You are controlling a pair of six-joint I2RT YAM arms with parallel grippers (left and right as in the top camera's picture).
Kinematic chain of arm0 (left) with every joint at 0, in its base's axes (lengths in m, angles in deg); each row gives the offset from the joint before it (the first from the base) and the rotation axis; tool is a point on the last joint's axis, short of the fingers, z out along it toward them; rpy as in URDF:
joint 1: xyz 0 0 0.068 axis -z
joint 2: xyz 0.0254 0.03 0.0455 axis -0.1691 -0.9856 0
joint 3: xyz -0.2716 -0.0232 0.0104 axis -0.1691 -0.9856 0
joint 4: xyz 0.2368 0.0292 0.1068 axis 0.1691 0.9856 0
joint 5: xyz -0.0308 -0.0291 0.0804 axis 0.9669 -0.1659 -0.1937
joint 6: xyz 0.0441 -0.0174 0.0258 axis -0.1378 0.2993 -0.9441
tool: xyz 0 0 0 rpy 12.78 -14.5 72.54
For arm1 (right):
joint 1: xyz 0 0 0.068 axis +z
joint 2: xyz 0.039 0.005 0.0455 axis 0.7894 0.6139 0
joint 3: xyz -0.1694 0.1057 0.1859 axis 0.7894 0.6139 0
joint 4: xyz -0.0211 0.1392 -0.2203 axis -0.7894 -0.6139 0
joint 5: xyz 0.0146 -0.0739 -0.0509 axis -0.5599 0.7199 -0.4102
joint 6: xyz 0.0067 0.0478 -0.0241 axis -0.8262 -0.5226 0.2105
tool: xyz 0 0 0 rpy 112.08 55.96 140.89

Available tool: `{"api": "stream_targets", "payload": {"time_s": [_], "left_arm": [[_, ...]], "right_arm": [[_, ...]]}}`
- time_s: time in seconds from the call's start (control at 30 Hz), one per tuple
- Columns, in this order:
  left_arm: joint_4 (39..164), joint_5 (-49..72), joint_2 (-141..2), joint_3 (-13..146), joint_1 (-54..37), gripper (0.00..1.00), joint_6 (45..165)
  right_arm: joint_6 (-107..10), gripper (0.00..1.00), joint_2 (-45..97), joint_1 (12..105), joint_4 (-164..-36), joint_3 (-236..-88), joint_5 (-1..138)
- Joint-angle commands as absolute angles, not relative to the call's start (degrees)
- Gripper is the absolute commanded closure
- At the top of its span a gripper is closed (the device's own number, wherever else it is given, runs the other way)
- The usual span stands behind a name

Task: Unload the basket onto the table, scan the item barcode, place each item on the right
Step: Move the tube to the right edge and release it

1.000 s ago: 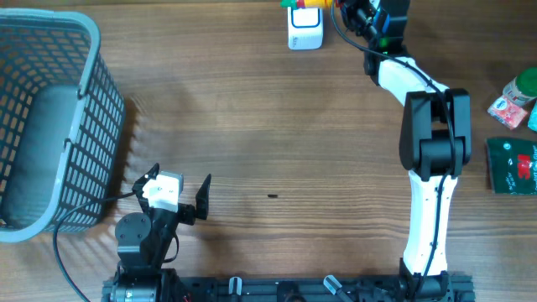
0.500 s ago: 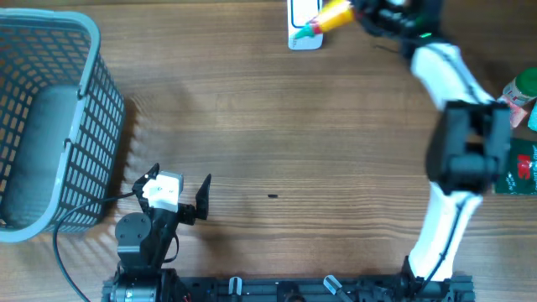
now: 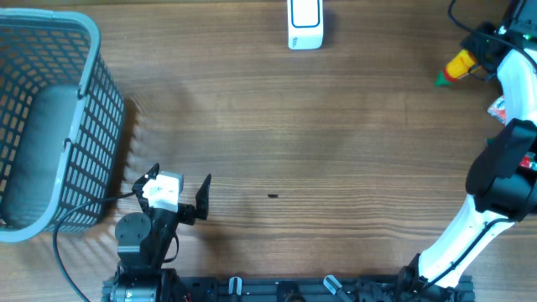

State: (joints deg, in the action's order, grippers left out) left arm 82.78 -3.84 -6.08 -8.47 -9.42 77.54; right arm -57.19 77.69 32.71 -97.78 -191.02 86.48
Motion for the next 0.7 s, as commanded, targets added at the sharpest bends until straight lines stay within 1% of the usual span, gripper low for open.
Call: {"api": "stream_targets", "payload": {"time_s": [0.0, 0.03, 0.13, 0.23, 0.27, 0.33, 0.37, 0.4, 0.53, 0.57, 0.6, 0.67], "left_arm": [[82.6, -3.1, -5.9, -8.7, -9.2, 0.00, 76.7], [82.6, -3.1, -5.9, -8.7, -9.2, 0.00, 76.7], [82.6, -3.2, -5.9, -8.7, -9.2, 0.00, 76.7], [82.6, -3.1, -5.9, -8.7, -9.2, 0.00, 76.7], [82.6, -3.1, -5.9, -8.7, -9.2, 0.00, 76.7], [82.6, -3.1, -5.9, -8.7, -9.2, 0.00, 76.7], [82.6, -3.1, -5.9, -8.7, -9.2, 0.00, 76.7], [82.6, -3.1, -5.9, -8.7, -9.2, 0.00, 76.7], [82.6, -3.2, -5.9, -8.7, -9.2, 0.00, 76.7], [82.6, -3.1, -5.9, -8.7, -9.2, 0.00, 76.7], [82.6, -3.2, -5.9, -8.7, -9.2, 0.00, 76.7], [82.6, -3.2, -5.9, -8.7, -9.2, 0.00, 76.7]], "right_arm": [[-53.6, 0.44, 81.6, 32.7, -95.5, -191.6, 102.3], [-51.0, 0.44, 82.4, 32.5, -94.6, -191.6, 102.3], [-48.5, 0.40, 84.1, 32.3, -93.9, -191.6, 102.4], [-48.4, 0.39, 85.9, 32.0, -93.7, -191.6, 109.4], [-48.2, 0.36, 85.9, 31.9, -93.3, -191.6, 110.9], [-47.9, 0.25, 86.0, 31.9, -92.6, -191.6, 111.8], [-47.9, 0.22, 85.9, 31.9, -92.4, -191.6, 111.5], [-47.9, 0.20, 85.9, 31.9, -92.3, -191.6, 111.5], [-48.2, 0.18, 86.1, 31.8, -91.9, -191.6, 111.1], [-48.2, 0.16, 86.1, 31.9, -91.8, -191.6, 111.1], [-48.3, 0.12, 86.0, 31.9, -91.8, -191.8, 110.9], [-48.4, 0.01, 85.5, 32.2, -92.6, -192.5, 108.2]]}}
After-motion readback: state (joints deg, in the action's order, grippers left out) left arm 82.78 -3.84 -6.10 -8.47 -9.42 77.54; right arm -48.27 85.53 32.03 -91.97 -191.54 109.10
